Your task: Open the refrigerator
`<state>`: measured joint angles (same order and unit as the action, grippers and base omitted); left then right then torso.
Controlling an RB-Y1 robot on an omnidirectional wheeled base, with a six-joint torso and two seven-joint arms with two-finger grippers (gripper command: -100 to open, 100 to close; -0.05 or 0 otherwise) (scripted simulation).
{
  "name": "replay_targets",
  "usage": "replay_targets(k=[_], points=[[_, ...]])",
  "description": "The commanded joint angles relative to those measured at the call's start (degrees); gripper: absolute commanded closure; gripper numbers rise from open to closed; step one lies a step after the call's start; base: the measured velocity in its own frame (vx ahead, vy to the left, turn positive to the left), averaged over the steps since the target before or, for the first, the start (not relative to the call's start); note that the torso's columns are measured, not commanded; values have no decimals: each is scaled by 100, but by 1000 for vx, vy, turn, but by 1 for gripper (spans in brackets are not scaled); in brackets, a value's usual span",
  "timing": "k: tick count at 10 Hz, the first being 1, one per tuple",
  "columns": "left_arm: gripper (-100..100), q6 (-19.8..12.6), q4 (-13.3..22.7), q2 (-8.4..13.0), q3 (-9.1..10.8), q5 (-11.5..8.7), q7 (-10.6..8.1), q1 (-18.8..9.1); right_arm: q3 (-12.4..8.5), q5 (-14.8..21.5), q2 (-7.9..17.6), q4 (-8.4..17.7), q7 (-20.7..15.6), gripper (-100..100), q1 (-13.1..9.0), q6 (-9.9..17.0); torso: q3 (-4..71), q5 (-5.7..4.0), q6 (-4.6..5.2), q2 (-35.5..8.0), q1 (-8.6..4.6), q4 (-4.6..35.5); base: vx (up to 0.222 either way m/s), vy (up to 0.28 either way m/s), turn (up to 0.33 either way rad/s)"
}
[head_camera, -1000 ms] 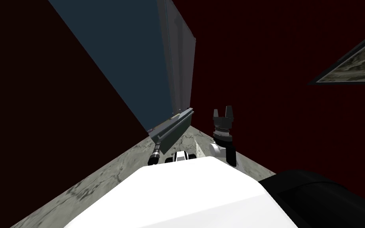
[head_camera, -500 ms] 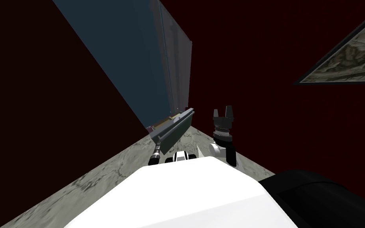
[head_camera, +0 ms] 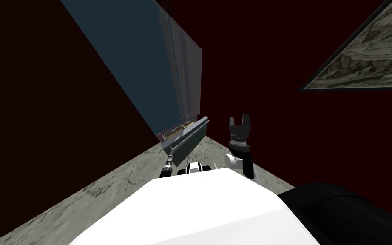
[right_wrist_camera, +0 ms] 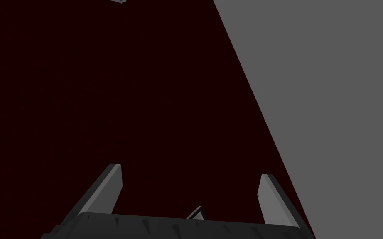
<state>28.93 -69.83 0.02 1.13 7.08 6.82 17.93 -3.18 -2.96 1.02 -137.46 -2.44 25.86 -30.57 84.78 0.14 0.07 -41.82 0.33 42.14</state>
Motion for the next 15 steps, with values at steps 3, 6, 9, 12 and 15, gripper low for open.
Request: replay_targets(k=[3, 6, 9, 12, 15], points=[[-100, -285, -425, -28, -52, 37, -11, 83, 0, 0, 0, 0, 0, 0, 0, 0, -6, 1, -2, -11, -7, -4, -80, -58, -3], [-100, -732, -914, -25, -87, 64, -55, 140, -1, 0, 1, 0, 0, 0, 1, 0, -17, -11, -7, -41, -26, 12, -13, 24, -17], [-100, -1179, -1425, -21, -123, 90, -99, 198, -1, 0, 1, 0, 0, 0, 0, 0, -28, -20, -7, -57, -41, 22, -38, -5, -16], [-100, -1365, -1626, -29, -135, 104, -113, 213, -1, 0, 1, 0, 0, 0, 1, 0, -19, -13, -7, -43, -28, 13, -29, 4, -13], [0, -1402, -1647, -31, -138, 106, -113, 216, -1, 0, 1, 0, 0, 0, 1, 0, -18, -14, -7, -41, -34, 13, 0, 0, 0]])
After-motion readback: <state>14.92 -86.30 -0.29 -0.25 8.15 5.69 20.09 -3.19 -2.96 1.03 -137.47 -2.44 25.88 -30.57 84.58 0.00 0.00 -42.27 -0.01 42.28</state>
